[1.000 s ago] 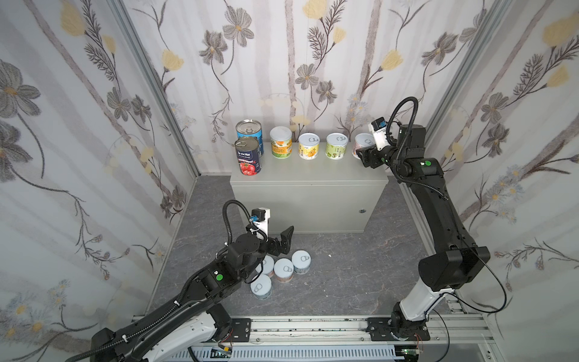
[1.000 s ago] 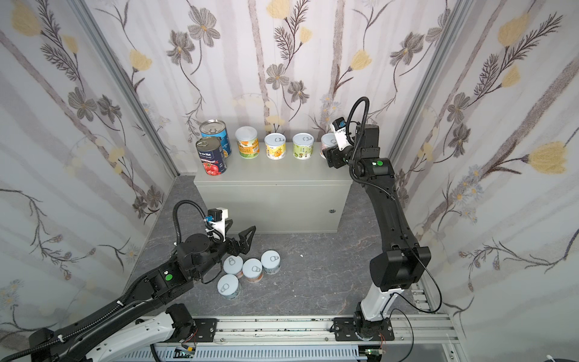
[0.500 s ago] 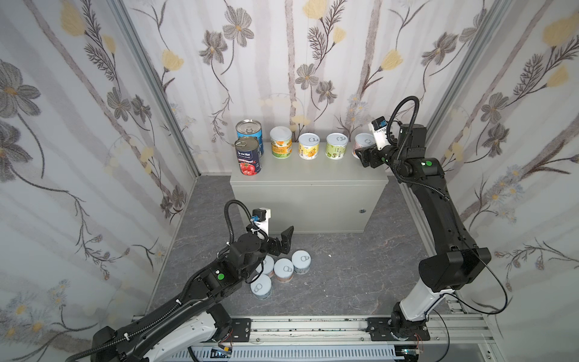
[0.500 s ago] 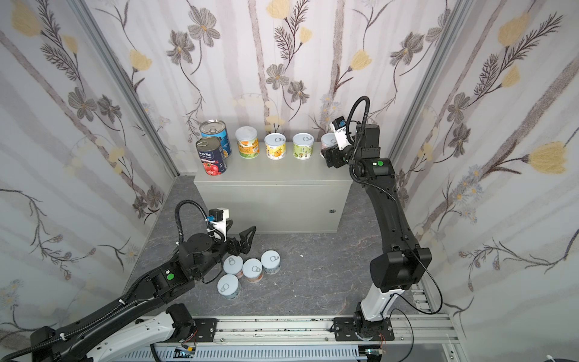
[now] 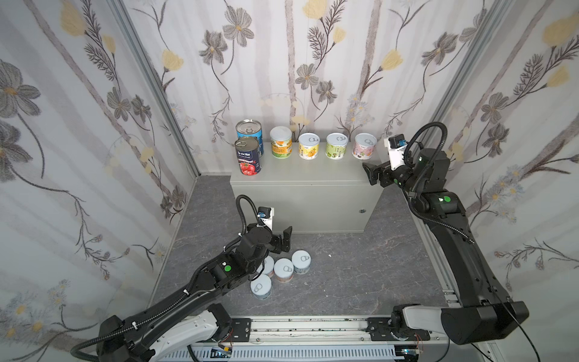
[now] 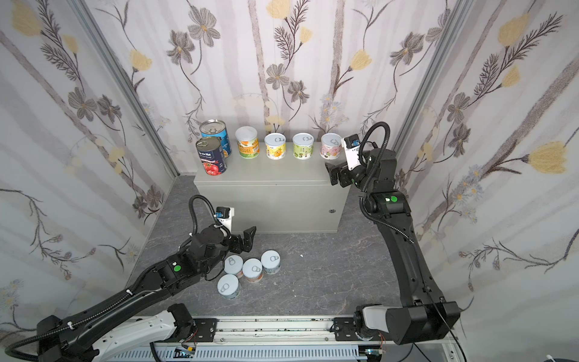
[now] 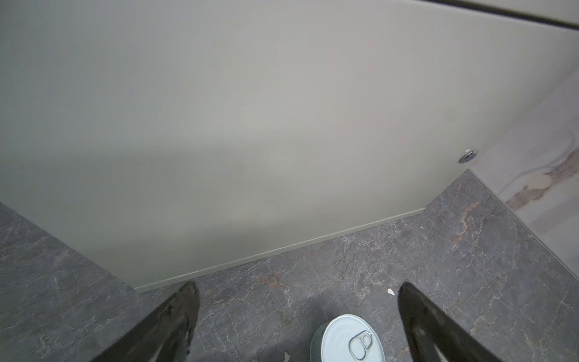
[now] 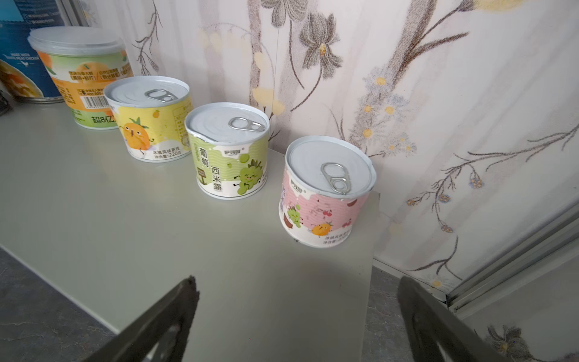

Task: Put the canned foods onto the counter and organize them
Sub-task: 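Withdraw the right gripper from the cabinet while the left gripper lowers over floor cans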

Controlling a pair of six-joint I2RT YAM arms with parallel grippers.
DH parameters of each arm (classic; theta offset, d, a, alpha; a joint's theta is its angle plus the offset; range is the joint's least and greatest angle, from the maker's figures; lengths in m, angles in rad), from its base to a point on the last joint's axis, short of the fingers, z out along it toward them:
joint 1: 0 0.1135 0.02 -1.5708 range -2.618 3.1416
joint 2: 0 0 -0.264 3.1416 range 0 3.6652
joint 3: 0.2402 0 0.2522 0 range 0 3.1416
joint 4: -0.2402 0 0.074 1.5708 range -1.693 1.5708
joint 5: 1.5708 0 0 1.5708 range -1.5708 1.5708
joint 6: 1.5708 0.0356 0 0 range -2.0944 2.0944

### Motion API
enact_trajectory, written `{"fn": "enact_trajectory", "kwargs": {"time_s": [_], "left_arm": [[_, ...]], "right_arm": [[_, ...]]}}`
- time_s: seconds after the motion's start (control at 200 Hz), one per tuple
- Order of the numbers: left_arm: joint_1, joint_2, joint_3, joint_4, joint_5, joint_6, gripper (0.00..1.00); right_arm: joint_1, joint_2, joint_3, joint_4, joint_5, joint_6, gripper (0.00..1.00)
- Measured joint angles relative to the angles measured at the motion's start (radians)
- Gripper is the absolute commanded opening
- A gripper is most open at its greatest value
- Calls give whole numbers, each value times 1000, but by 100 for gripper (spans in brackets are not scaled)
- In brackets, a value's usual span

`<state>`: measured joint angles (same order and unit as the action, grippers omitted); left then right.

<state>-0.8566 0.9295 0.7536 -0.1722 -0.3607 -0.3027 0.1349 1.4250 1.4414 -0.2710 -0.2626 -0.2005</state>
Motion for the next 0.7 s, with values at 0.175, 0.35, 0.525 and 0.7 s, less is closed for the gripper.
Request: {"fn": "enact_trajectory", "kwargs": {"time_s": [0.175, 0.35, 0.525, 0.7], "left_arm": [[-4, 44, 3, -19, 65, 8, 100], [-6, 54, -6, -38, 106, -24, 100], [-22, -16, -32, -161, 47, -132, 100], [-129, -117, -31, -365, -73, -264, 100]], "right_arm": [[2, -191, -224, 143, 0, 81, 100], [2, -381, -467, 322, -7, 184, 100], [3, -512, -660, 453, -21, 291, 100], [8, -579, -811, 550, -70, 403, 100]]}}
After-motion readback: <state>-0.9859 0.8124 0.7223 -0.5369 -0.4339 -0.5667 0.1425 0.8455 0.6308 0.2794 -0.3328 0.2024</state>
